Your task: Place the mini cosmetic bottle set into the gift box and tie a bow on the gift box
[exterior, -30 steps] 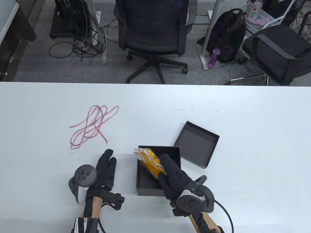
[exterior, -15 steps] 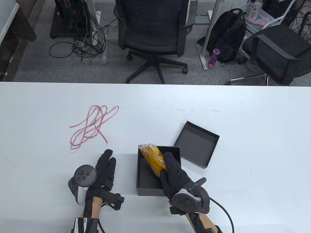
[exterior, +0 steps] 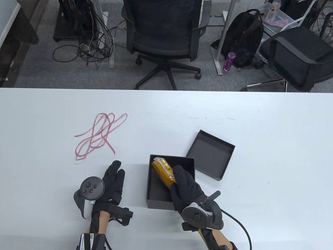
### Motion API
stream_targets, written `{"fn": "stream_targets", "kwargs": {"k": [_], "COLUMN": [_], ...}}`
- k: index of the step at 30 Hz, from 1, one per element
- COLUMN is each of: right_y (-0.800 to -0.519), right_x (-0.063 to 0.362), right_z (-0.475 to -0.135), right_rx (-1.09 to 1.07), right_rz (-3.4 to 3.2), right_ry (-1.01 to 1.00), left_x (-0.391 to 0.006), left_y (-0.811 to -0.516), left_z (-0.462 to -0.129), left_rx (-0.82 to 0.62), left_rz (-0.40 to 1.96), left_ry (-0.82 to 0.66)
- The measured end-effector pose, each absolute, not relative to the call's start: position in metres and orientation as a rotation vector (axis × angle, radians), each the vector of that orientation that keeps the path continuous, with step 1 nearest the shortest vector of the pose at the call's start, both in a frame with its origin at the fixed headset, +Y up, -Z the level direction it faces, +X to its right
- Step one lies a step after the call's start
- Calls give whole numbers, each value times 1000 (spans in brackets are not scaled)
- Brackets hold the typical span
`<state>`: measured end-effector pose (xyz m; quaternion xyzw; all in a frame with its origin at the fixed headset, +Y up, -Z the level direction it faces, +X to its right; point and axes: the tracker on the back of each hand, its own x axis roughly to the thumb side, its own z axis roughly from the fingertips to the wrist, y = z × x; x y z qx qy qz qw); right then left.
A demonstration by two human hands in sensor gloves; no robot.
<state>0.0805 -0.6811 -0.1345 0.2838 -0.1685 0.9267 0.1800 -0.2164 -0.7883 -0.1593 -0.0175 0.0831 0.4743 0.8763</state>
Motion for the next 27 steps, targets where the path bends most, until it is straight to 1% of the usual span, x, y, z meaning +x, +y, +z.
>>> {"fn": "stream_targets", "kwargs": {"k": [2, 4, 7, 10, 15, 19, 23, 25, 27], "right_y": [-683, -683, -684, -684, -685, -676, -656, -653, -656], "right_x": [75, 71, 69, 71, 71, 81, 111, 128, 146], "right_z": [-134, -133, -134, -135, -135, -135, -142, -148, -158], "right_rx": [851, 869, 844, 845, 859, 872, 731, 640, 532], "right_rz": [2708, 2776, 2770, 2741, 2729, 2619, 2448, 2440, 2484], "right_ry": [-405, -386, -294, -332, -330, -328, -408, -433, -443], "left_x": [-216, -216, -215, -215, -215, -215, -214, -214, -214], "left_y": [-788, -789, -789, -789, -789, -789, -790, -790, -790], "left_z": [-159, -159, -159, -159, -160, -160, -160, -160, -160], "left_rx": [-37, -38, -38, -38, -40, -42, -40, -40, -42], "left_rz": [986, 983, 978, 977, 972, 973, 975, 974, 974], "left_ry": [173, 172, 170, 170, 167, 167, 163, 161, 161]}}
